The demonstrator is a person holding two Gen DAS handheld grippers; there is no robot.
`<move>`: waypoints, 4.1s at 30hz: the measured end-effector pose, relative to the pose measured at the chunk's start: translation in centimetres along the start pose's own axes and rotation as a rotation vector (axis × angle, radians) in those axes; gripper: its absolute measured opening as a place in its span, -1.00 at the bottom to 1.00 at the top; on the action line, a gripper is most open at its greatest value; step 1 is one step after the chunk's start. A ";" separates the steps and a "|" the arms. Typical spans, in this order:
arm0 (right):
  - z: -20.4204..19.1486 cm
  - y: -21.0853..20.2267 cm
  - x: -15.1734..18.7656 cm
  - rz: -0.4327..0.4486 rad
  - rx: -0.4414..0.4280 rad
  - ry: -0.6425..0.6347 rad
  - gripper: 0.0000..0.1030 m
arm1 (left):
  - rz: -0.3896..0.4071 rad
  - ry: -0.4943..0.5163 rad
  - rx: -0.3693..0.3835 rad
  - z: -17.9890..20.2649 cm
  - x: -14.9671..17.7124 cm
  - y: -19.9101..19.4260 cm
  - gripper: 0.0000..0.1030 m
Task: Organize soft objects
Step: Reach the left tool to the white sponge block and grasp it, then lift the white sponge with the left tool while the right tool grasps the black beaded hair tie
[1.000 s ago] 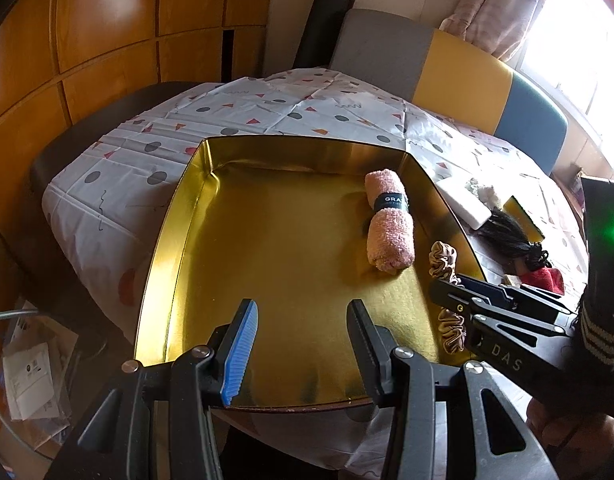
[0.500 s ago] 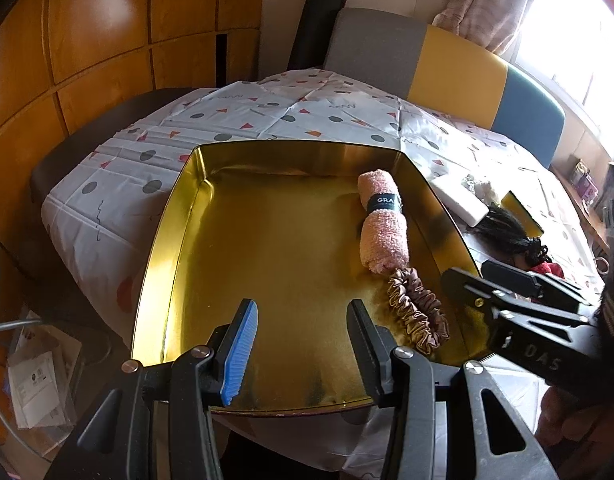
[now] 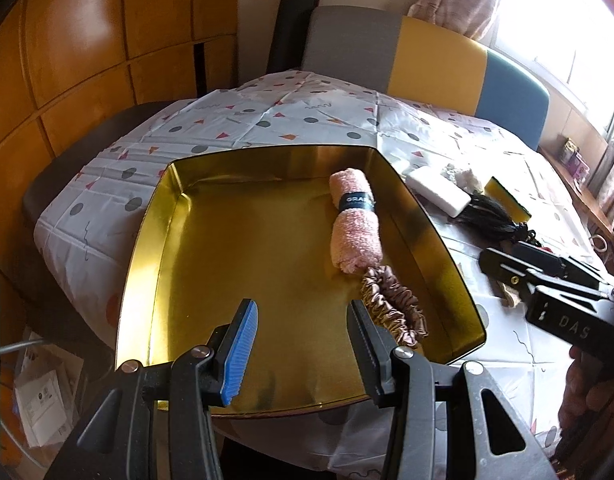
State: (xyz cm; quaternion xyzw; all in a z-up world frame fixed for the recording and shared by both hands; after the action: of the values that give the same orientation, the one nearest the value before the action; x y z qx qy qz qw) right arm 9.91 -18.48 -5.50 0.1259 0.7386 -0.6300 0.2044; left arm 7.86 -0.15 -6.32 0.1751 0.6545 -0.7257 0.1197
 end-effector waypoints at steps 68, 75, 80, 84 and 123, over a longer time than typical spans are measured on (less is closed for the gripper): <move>26.1 -6.7 5.3 0.166 0.049 0.618 0.71 | -0.268 0.325 0.148 22.6 -8.0 8.8 0.21; 25.9 -6.1 5.5 0.144 0.040 0.611 0.71 | -0.279 0.576 0.153 23.2 2.0 6.8 0.21; 24.4 -5.1 5.0 0.109 0.040 0.534 0.64 | -0.251 0.696 0.130 23.6 6.9 7.3 0.22; 22.4 -4.0 4.4 0.068 0.028 0.429 0.31 | -0.223 0.680 0.160 23.4 6.9 7.2 0.21; 15.3 -5.6 -1.8 0.026 -0.051 0.211 -0.41 | -0.125 0.629 0.237 22.6 7.3 5.4 0.15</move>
State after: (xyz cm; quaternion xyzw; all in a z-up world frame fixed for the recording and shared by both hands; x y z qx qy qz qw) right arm 11.24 -34.37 -1.56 0.1960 0.7700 -0.5915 0.1369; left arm 1.16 -22.73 -12.38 0.3624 0.5799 -0.7132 -0.1540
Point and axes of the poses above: each gripper's, at about its wrist camera, not at the fingertips, and y roughly the way its jaws point, z to its right, x to its underside, the point moved 5 cm from there along y, roughly the way its jaws point, and after that the axes turned 15 degrees about -z, right-handed, at the moved point
